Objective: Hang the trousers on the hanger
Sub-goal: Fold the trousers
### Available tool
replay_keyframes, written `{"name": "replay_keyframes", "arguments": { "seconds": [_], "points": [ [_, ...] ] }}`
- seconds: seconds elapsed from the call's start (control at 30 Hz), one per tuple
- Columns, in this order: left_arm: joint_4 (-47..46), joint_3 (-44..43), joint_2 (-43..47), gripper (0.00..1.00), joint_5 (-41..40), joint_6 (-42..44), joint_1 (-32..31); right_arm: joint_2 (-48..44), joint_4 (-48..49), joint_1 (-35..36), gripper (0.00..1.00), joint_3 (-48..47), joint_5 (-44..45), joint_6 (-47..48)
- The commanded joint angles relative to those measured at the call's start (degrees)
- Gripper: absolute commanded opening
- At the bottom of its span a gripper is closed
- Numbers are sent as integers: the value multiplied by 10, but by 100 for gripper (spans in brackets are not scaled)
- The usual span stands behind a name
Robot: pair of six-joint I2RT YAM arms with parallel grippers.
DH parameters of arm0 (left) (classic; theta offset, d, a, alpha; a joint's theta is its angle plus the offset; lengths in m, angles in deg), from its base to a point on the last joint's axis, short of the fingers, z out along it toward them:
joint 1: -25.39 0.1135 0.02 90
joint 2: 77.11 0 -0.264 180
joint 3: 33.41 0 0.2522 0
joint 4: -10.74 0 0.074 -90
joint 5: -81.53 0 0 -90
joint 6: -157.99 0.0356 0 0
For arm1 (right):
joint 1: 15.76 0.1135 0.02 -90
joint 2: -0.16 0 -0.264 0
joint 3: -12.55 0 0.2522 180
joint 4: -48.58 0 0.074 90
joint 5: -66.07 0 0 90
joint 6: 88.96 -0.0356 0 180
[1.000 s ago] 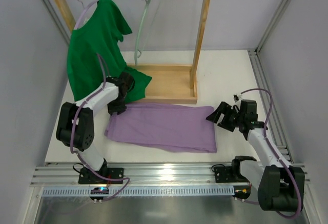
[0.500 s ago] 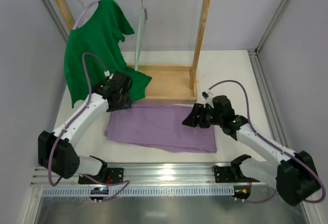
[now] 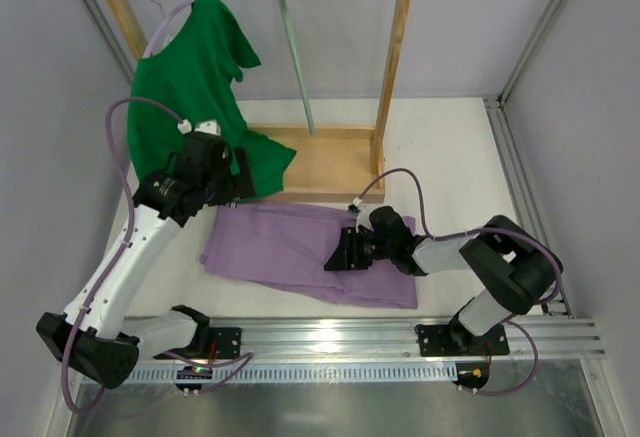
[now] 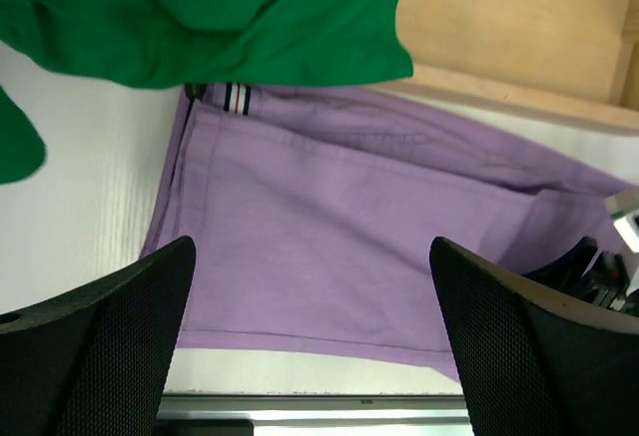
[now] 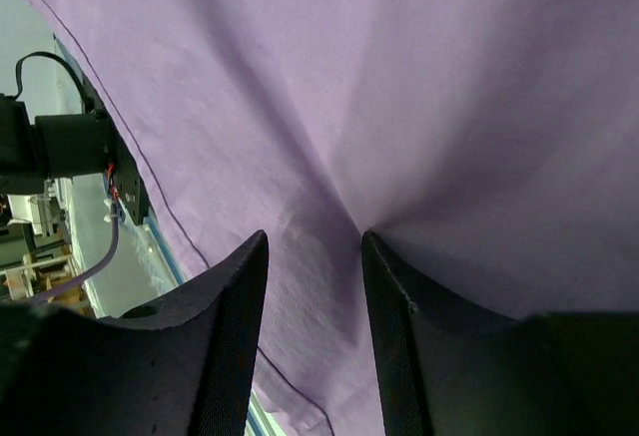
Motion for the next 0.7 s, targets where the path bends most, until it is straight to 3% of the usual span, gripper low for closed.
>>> {"name": "replay_keyframes", "arguments": {
  "seconds": [0.0, 0.13, 0.23, 0.33, 0.47, 0.6, 0.67],
  "points": [
    [5, -48, 7, 100, -33, 28, 4, -13, 5, 7, 47, 57, 22, 9],
    [-14, -35, 8, 100, -21, 34, 23, -89, -112, 8, 47, 50, 37, 43],
    [-24, -19, 3, 97, 17, 41, 41, -137, -268, 5, 47, 19, 129, 84],
    [-23, -7, -1, 93, 36, 44, 58, -195, -383, 4, 46, -48, 158, 90],
    [-24, -47, -1, 93, 88, 45, 116, -230, -383, 40, 42, -149, 147, 69],
    [-24, -74, -8, 90, 76, 48, 153, -99, -355, 82, 31, -275, 172, 80],
    [-19, -55, -16, 83, 90, 38, 155, -51, -336, 100, 28, -326, 169, 78]
  ]
}}
